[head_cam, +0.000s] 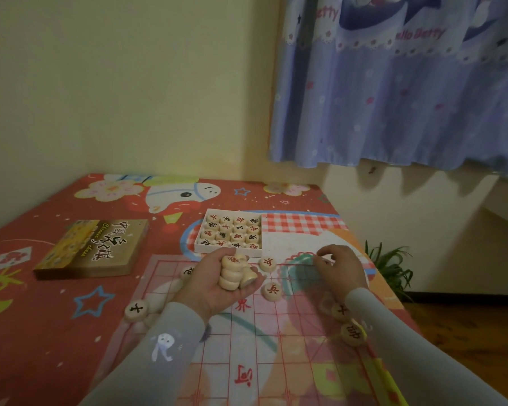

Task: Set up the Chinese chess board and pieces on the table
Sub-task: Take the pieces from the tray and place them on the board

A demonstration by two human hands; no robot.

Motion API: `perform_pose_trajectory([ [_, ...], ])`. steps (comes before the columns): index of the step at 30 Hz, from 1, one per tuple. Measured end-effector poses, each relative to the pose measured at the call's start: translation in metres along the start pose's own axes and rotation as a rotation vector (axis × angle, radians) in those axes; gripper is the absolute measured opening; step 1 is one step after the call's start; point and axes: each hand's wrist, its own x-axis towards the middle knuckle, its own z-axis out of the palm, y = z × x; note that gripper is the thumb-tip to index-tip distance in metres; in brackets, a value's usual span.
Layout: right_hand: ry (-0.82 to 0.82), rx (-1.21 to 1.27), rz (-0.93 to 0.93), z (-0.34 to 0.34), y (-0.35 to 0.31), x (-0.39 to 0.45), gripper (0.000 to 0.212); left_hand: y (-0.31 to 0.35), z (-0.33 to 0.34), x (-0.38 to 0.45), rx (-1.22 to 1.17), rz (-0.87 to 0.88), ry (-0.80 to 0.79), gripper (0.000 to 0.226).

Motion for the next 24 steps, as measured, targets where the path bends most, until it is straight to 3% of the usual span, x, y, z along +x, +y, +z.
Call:
perform_pose_trajectory([
  [5, -0.095, 0.290, -0.267, -0.012, -0.079, -0.056, 0.013, -0.012, 0.003, -0.012, 0.015, -0.005, -0.034, 0.023],
  [8, -0.217, 0.279, -0.334, -0.011, -0.115, -0.089, 0.024, -0.019, 0.004, -0.022, 0.075, 0.040, -0.023, 0.021],
  [12, -0.296, 0.135, -0.330, -0.001, -0.130, -0.107, 0.030, -0.023, 0.002, -0.036, 0.145, 0.077, 0.019, 0.023],
  [20, -0.274, 0.301, -0.229, 0.004, -0.129, -0.113, 0.025, -0.029, 0.001, -0.047, 0.161, 0.083, -0.016, 0.021],
  [24, -0.218, 0.374, -0.180, -0.006, -0.121, -0.106, 0.038, -0.030, 0.002, -0.048, 0.035, 0.031, -0.058, 0.026],
])
